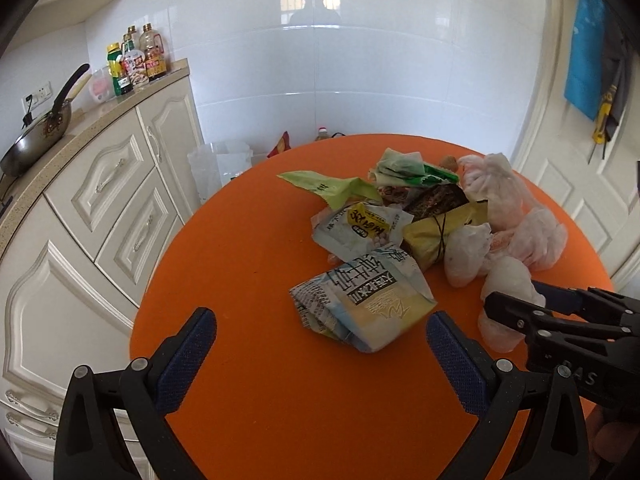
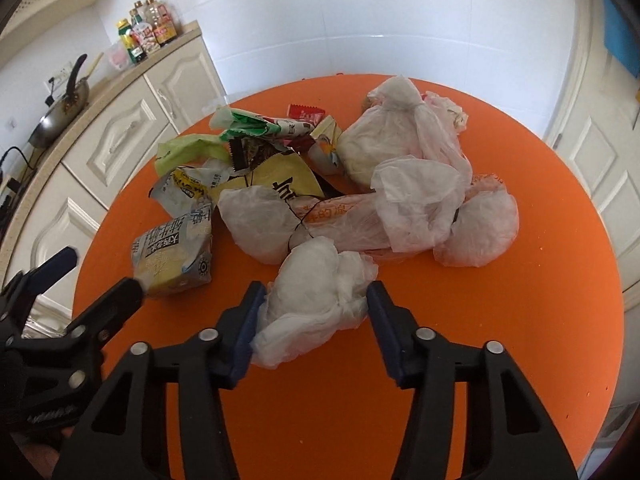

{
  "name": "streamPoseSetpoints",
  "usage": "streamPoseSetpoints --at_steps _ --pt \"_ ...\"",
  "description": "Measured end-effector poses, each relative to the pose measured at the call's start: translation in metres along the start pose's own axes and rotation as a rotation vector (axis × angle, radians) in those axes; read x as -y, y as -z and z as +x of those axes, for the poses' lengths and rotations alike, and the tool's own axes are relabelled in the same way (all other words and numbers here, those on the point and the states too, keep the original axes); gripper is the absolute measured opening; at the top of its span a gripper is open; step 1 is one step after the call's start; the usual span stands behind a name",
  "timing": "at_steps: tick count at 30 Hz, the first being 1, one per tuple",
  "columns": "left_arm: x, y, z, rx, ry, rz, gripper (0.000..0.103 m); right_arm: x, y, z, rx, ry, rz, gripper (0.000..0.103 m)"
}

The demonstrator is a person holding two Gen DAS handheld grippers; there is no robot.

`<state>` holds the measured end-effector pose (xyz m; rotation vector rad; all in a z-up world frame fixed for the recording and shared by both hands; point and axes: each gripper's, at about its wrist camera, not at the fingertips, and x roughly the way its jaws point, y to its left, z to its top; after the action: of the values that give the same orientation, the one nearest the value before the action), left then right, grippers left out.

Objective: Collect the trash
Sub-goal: 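Grasp the white plastic bag with the right gripper while the left gripper grasps the printed wrapper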

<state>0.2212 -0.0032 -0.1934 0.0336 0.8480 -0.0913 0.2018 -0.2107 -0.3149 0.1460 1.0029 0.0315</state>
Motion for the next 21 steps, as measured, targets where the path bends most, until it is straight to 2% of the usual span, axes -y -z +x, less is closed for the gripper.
streamPoseSetpoints --at_steps 5,10,12,13,14,18,21 --pt "0.014 -0.002 0.022 -0.030 0.025 0.034 0.102 0.023 0.007 -0.016 0.017 -0.009 0.045 0.050" --pt "0.025 -0.005 0.055 -0.079 0.004 0.055 0.102 0.036 0.009 -0.032 0.036 0.001 0.056 0.050" --pt "0.028 -0.006 0.064 -0.086 0.018 0.047 0.102 0.040 0.010 -0.035 0.036 0.001 0.059 0.050" --pt "0.028 -0.006 0.067 -0.092 0.022 0.039 0.099 0.042 0.011 -0.036 0.035 -0.005 0.062 0.050" --pt "0.027 -0.006 0.070 -0.099 0.030 0.029 0.084 0.044 0.012 -0.036 0.034 -0.009 0.066 0.050" --pt "0.026 -0.003 0.069 -0.097 0.077 0.011 0.082 0.047 0.016 -0.039 0.037 -0.019 0.065 0.050" --pt "0.025 0.001 0.062 -0.090 0.074 0.013 0.081 0.048 0.019 -0.042 0.042 -0.025 0.068 0.050"
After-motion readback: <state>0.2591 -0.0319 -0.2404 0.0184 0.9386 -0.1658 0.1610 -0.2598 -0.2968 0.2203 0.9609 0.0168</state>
